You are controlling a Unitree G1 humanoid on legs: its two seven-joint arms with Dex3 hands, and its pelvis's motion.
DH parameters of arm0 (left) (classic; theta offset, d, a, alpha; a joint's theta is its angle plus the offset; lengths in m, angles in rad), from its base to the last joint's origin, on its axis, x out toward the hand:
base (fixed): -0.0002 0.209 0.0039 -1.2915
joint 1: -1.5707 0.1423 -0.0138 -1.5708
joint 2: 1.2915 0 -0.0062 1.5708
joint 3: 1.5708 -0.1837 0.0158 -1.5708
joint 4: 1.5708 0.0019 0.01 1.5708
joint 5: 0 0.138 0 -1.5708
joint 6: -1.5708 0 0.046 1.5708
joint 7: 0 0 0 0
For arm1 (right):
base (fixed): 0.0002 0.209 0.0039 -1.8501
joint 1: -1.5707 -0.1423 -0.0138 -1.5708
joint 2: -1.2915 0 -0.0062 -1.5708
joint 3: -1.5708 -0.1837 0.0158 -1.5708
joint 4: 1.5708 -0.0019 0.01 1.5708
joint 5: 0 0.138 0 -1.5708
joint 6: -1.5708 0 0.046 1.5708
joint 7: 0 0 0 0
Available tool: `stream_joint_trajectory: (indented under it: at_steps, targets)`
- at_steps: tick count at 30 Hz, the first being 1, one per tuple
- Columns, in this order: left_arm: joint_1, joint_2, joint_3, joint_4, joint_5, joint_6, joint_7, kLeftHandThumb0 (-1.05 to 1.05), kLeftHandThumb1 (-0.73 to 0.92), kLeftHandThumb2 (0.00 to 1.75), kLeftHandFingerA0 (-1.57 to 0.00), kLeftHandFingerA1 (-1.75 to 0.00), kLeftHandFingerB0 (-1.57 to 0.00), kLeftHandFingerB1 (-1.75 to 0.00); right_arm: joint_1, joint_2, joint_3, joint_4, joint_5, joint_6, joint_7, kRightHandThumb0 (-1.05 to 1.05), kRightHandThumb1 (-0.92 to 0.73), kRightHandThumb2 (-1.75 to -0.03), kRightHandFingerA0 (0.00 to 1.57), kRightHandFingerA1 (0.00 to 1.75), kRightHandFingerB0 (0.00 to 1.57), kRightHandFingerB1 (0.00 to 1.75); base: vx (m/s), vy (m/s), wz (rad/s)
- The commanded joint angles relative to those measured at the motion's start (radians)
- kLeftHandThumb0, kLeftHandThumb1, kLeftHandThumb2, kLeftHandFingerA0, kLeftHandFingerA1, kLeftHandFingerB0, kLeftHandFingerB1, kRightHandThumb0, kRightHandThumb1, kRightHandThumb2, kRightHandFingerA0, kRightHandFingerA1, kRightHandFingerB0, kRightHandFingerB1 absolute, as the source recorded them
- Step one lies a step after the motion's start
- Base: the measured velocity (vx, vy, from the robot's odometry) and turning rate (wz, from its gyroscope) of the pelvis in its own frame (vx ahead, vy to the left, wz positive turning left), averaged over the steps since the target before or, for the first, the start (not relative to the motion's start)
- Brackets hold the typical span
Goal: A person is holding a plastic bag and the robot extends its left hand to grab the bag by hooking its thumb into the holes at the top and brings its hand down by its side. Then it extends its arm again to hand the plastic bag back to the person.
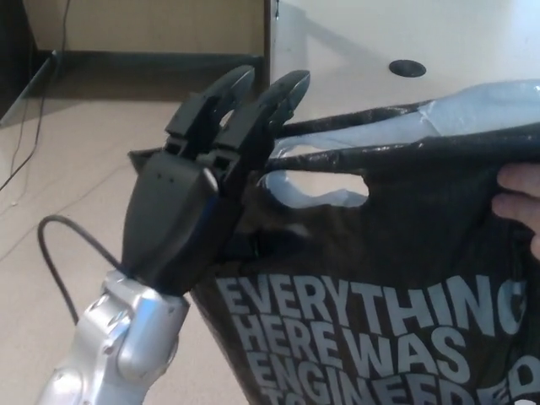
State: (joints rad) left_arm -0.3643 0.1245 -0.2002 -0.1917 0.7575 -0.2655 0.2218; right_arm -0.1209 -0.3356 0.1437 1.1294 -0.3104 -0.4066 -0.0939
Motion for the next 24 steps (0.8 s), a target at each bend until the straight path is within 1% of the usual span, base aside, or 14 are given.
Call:
stream_joint_trajectory:
  at_steps: [1,8,9,14,15,19,20,24]
  targets:
    - [-0.052,-0.014,-0.016,0.054,0.074,0.053,0.052,-0.33,0.28,0.86,0.0,-0.48,0.0,-0.48,0.005,-0.02,0.003,-0.002,-0.004,-0.002,-0.005,-0.3,-0.68,-0.61,0.72,0.7,0.59,0.41,0.0,0.0,0.0]
    - [-0.107,-0.03,-0.037,0.094,0.129,0.078,0.103,-0.33,0.28,0.87,-0.01,-0.48,0.0,-0.47,0.004,-0.022,0.009,-0.002,-0.008,-0.004,-0.005,-0.3,-0.68,-0.6,0.75,0.71,0.61,0.42,0.0,0.0,0.0]
    - [-0.119,-0.035,-0.041,0.105,0.13,0.079,0.111,-0.63,0.43,0.7,-0.15,-0.39,-0.1,-0.35,0.002,-0.022,0.009,-0.004,-0.007,0.002,-0.002,-0.3,-0.68,-0.61,0.75,0.69,0.6,0.41,0.0,0.0,0.0]
    - [-0.164,-0.056,-0.054,0.121,0.138,0.096,0.116,-0.64,0.44,0.72,-0.18,-0.42,-0.1,-0.36,0.0,-0.022,0.007,-0.007,-0.005,0.002,-0.003,-0.3,-0.68,-0.6,0.73,0.69,0.63,0.42,0.0,0.0,0.0]
    - [-0.17,-0.059,-0.056,0.123,0.137,0.101,0.117,-0.65,0.45,0.72,-0.18,-0.42,-0.1,-0.36,-0.003,-0.022,0.008,-0.004,-0.006,0.002,-0.002,-0.3,-0.68,-0.61,0.72,0.64,0.62,0.42,0.0,0.0,0.0]
    - [-0.189,-0.075,-0.061,0.123,0.132,0.123,0.103,-0.64,0.45,0.73,-0.2,-0.42,-0.11,-0.36,-0.002,-0.026,0.012,0.001,-0.011,-0.011,-0.007,-0.3,-0.68,-0.61,0.73,0.64,0.64,0.43,0.0,0.0,0.0]
    - [-0.191,-0.077,-0.062,0.124,0.135,0.126,0.106,-0.64,0.45,0.73,-0.22,-0.43,-0.13,-0.37,-0.001,-0.026,0.012,0.0,-0.011,-0.011,-0.008,-0.31,-0.68,-0.6,0.73,0.68,0.65,0.43,0.0,0.0,0.0]
    - [-0.228,-0.096,-0.07,0.144,0.143,0.138,0.115,-0.63,0.44,0.73,-0.25,-0.44,-0.15,-0.37,-0.004,-0.024,0.008,-0.002,-0.006,0.0,-0.003,-0.32,-0.68,-0.6,0.74,0.67,0.65,0.43,0.0,0.0,0.0]
